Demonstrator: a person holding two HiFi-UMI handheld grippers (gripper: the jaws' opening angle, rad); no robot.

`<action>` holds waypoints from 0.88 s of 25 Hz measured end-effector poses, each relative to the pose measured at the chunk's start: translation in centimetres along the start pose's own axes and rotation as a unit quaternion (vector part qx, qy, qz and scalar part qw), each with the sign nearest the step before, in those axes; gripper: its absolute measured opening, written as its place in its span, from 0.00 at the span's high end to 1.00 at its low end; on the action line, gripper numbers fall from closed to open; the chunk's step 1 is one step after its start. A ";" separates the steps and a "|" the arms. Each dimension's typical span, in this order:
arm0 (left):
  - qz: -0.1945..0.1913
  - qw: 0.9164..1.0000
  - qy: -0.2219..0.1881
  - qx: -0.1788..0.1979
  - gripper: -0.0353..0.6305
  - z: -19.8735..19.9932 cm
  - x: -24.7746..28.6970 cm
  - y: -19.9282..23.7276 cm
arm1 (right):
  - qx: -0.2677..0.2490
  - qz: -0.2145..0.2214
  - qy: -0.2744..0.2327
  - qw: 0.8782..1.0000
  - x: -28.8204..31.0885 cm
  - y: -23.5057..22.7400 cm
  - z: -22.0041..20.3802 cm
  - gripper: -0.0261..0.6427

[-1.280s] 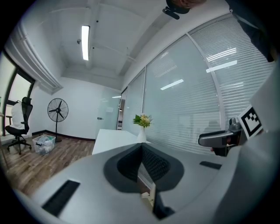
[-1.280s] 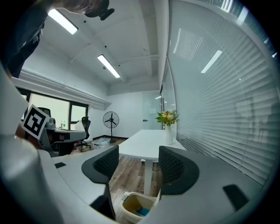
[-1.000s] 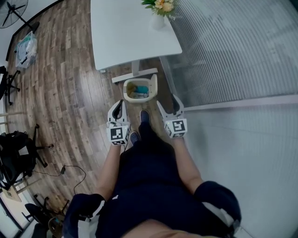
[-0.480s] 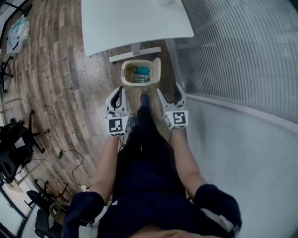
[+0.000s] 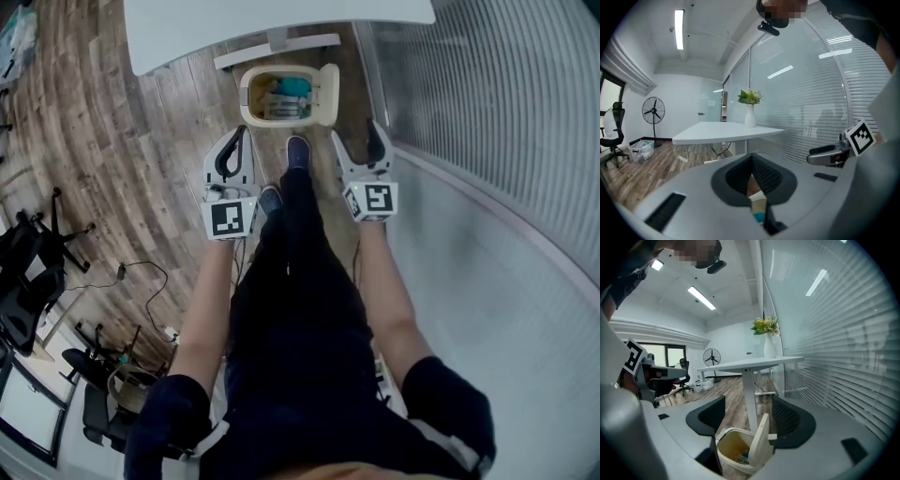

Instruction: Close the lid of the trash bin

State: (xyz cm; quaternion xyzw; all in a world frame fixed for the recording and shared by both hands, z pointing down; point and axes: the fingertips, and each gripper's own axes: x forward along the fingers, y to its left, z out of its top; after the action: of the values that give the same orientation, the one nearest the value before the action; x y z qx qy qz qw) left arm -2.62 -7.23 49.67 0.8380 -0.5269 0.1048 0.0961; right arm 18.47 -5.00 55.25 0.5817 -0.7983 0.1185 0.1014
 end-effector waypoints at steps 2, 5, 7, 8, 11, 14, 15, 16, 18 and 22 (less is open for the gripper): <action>0.010 1.000 0.018 0.000 0.94 -1.3 0.7 1.0 | 0.007 -0.002 0.005 1.000 0.5 -0.5 -1.0 0.53; 0.007 1.000 0.021 0.005 0.94 -2.6 2.0 1.5 | 0.013 0.005 0.012 1.000 1.6 -0.7 -2.5 0.53; 0.012 0.999 0.029 0.005 0.94 -3.9 3.0 1.6 | 0.014 0.012 0.014 1.000 2.6 -0.7 -3.7 0.53; 0.014 0.999 0.033 0.006 0.94 -4.5 3.5 1.7 | 0.014 0.015 0.015 1.000 3.1 -0.8 -4.3 0.53; 0.006 0.999 0.032 0.010 0.94 -6.0 5.2 1.5 | 0.012 0.023 0.022 0.999 4.8 -0.7 -6.1 0.53; 0.004 0.999 0.035 0.014 0.94 -7.3 6.7 1.6 | 0.009 0.032 0.028 0.999 6.8 -0.6 -7.7 0.53; 0.007 0.999 0.041 0.013 0.94 -7.9 7.1 1.9 | 0.011 0.036 0.032 0.999 7.3 -0.6 -8.2 0.53; 0.012 0.999 0.049 0.012 0.94 -8.4 7.3 2.1 | 0.013 0.038 0.035 0.999 7.7 -0.5 -8.7 0.53; 0.013 0.999 0.048 0.009 0.94 -9.2 7.8 2.4 | 0.017 0.037 0.042 0.998 8.2 -0.7 -9.6 0.53; 0.013 0.999 0.051 0.009 0.94 -10.7 8.3 2.6 | 0.034 0.020 0.044 0.998 8.5 -1.9 -10.7 0.53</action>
State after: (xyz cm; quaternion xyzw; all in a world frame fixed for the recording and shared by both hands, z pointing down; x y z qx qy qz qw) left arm -2.20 -12.62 62.35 0.8254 -0.5311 0.1533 0.1144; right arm 17.94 -9.98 68.10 0.5631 -0.7999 0.1730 0.1147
